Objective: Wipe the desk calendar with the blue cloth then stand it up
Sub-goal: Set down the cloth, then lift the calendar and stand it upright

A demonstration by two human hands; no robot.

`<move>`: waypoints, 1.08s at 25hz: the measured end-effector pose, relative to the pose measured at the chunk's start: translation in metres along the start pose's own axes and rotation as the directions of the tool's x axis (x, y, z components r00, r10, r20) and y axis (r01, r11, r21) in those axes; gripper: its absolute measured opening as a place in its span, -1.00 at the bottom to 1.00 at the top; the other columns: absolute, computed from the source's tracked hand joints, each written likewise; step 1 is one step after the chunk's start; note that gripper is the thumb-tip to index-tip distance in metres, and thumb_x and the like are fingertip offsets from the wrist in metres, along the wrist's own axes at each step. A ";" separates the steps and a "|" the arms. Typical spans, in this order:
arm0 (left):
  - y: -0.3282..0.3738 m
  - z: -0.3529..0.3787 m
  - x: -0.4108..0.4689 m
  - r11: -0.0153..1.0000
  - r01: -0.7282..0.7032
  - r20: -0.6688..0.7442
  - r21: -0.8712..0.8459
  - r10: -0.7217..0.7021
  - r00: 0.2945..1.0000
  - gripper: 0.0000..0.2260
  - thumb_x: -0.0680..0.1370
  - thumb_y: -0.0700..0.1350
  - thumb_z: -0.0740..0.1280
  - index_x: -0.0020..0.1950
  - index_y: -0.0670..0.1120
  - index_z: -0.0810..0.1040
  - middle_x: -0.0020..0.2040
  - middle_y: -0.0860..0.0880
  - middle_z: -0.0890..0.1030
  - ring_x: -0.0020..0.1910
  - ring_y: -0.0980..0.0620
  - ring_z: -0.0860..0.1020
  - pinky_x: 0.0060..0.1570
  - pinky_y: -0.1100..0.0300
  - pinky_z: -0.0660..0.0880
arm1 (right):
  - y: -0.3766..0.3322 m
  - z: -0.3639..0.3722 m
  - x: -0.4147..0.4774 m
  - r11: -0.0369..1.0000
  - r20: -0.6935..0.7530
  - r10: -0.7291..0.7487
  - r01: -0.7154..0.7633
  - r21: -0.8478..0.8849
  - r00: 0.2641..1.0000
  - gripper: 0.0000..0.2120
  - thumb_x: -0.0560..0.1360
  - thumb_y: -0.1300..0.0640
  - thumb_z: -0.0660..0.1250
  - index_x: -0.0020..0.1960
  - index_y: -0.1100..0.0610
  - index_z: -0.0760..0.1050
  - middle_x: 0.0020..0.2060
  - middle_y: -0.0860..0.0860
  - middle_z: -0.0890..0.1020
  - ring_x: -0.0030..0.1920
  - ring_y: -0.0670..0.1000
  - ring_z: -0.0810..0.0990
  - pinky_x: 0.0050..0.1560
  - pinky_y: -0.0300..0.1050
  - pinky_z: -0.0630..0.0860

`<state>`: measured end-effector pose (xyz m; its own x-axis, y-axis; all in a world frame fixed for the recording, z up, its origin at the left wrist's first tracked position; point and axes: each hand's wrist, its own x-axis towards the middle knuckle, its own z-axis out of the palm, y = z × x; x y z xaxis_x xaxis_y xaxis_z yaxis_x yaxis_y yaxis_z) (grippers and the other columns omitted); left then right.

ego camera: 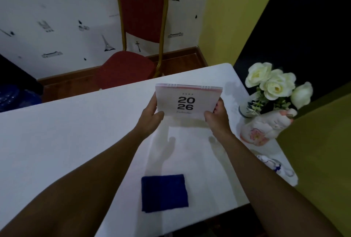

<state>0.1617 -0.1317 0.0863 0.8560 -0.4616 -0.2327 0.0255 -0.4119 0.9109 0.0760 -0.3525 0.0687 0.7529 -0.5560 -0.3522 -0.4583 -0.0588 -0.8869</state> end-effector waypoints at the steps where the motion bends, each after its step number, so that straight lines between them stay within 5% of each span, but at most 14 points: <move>1: 0.004 0.009 0.011 1.000 0.007 0.017 0.005 -0.007 1.000 -0.22 0.48 -0.22 0.22 0.60 0.31 0.10 0.58 0.09 0.34 0.52 -0.08 0.35 0.36 -0.30 0.46 | 0.002 -0.008 0.004 1.000 -0.037 0.008 -0.008 0.021 0.999 -0.36 0.35 0.33 0.23 0.39 -0.06 0.38 0.16 -0.06 0.63 0.18 0.06 0.58 -0.03 -0.10 0.58; 6: 0.012 0.051 0.055 0.999 0.001 0.101 0.052 -0.007 0.995 -0.31 0.52 -0.26 0.17 0.58 0.25 0.20 0.50 0.07 0.44 0.44 -0.08 0.43 0.32 -0.31 0.49 | 0.025 -0.038 0.016 0.982 -0.155 0.125 -0.100 0.159 0.980 -0.45 0.42 0.30 0.13 0.35 -0.06 0.40 -0.01 0.03 0.66 -0.20 0.15 0.58 -0.32 -0.15 0.45; 9: 0.011 0.068 0.071 1.000 0.002 0.129 0.015 -0.004 0.992 -0.35 0.52 -0.29 0.21 0.54 0.21 0.29 0.40 0.07 0.52 0.37 -0.07 0.49 0.26 -0.29 0.54 | 0.035 -0.046 0.019 0.987 -0.191 0.110 -0.084 0.140 0.976 -0.42 0.45 0.35 0.15 0.45 0.03 0.34 0.14 0.05 0.64 0.00 0.12 0.60 -0.11 -0.09 0.46; 11: 0.008 0.077 0.075 1.000 0.022 0.134 -0.014 -0.020 0.991 -0.37 0.52 -0.29 0.22 0.53 0.18 0.30 0.37 0.05 0.53 0.36 -0.09 0.49 0.25 -0.30 0.55 | 0.040 -0.047 0.019 0.989 -0.190 0.119 -0.098 0.113 0.975 -0.38 0.47 0.34 0.15 0.51 0.03 0.27 0.22 0.07 0.61 0.06 0.14 0.58 -0.15 -0.11 0.44; 19: -0.001 0.087 0.070 0.998 0.044 0.120 0.050 -0.050 0.992 -0.36 0.63 -0.22 0.16 0.65 0.16 0.02 0.60 0.02 0.29 0.54 -0.06 0.31 0.44 -0.20 0.35 | 0.043 -0.050 0.008 0.991 -0.198 0.127 -0.114 0.075 0.972 -0.31 0.50 0.33 0.15 0.57 -0.09 0.18 0.21 -0.01 0.62 -0.06 0.10 0.66 -0.60 -0.31 0.42; 22: -0.006 0.088 0.061 0.983 0.134 0.026 0.128 -0.139 0.990 -0.38 0.67 -0.15 0.16 0.67 0.10 -0.04 0.67 0.02 0.12 0.62 -0.12 0.17 0.51 -0.19 0.22 | 0.045 -0.047 -0.001 0.990 -0.261 0.116 -0.089 0.113 0.958 -0.31 0.47 0.40 0.15 0.57 0.03 0.24 0.27 0.03 0.59 -0.19 -0.26 0.64 -0.50 -0.53 0.41; 27: -0.004 0.090 0.047 0.992 0.088 0.062 0.093 -0.094 0.994 -0.38 0.63 -0.23 0.15 0.64 0.16 0.09 0.61 0.04 0.29 0.57 -0.11 0.29 0.49 -0.23 0.25 | 0.050 -0.041 -0.010 0.984 -0.256 0.084 -0.040 0.174 0.963 -0.34 0.42 0.44 0.09 0.45 0.03 0.38 0.16 0.03 0.64 -0.32 -0.22 0.67 -0.47 -0.38 0.50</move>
<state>0.1557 -0.2222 0.0407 0.8163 -0.4687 -0.3377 0.0526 -0.5219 0.8514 0.0263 -0.3844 0.0400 0.5652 -0.7528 -0.3374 -0.3985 0.1090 -0.9107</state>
